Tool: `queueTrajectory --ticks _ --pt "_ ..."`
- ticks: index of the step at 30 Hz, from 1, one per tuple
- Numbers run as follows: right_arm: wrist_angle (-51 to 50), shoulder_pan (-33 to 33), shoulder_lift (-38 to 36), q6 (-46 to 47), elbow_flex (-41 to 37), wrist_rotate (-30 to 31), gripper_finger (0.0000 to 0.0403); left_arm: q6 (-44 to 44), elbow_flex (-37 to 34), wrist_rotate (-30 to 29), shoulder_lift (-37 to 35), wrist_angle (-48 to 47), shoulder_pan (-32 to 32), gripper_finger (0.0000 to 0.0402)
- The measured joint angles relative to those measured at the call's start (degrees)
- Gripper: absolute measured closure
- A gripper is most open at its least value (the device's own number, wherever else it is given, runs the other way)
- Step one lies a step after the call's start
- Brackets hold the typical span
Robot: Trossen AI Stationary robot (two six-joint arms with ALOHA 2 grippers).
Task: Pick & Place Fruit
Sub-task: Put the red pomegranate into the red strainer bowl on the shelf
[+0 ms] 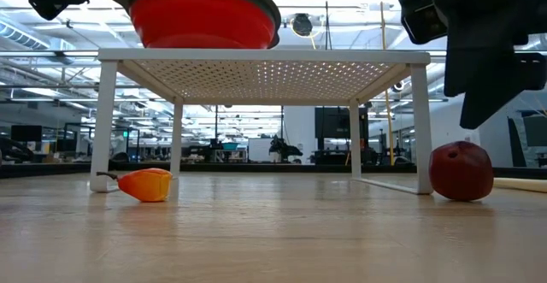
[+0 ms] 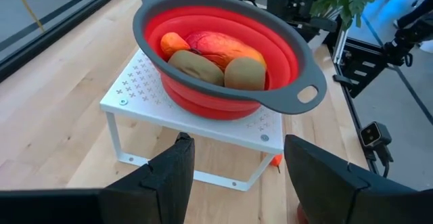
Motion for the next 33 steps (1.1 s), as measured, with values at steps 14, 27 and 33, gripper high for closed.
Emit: queueTrajectory --ticks 14,27,33 --pt "-0.9 0.1 0.0 1.4 0.0 0.1 0.0047 0.2 0.0 0.0 0.0 0.0 0.0 0.0172" --pt "-0.9 0.5 0.0 1.1 0.0 0.1 0.0046 0.3 0.0 0.0 0.0 0.0 0.0 0.0172" --pt "-0.5 0.5 0.0 2.1 -2.0 0.2 0.0046 0.0 0.0 0.0 0.0 0.0 0.0 0.0172"
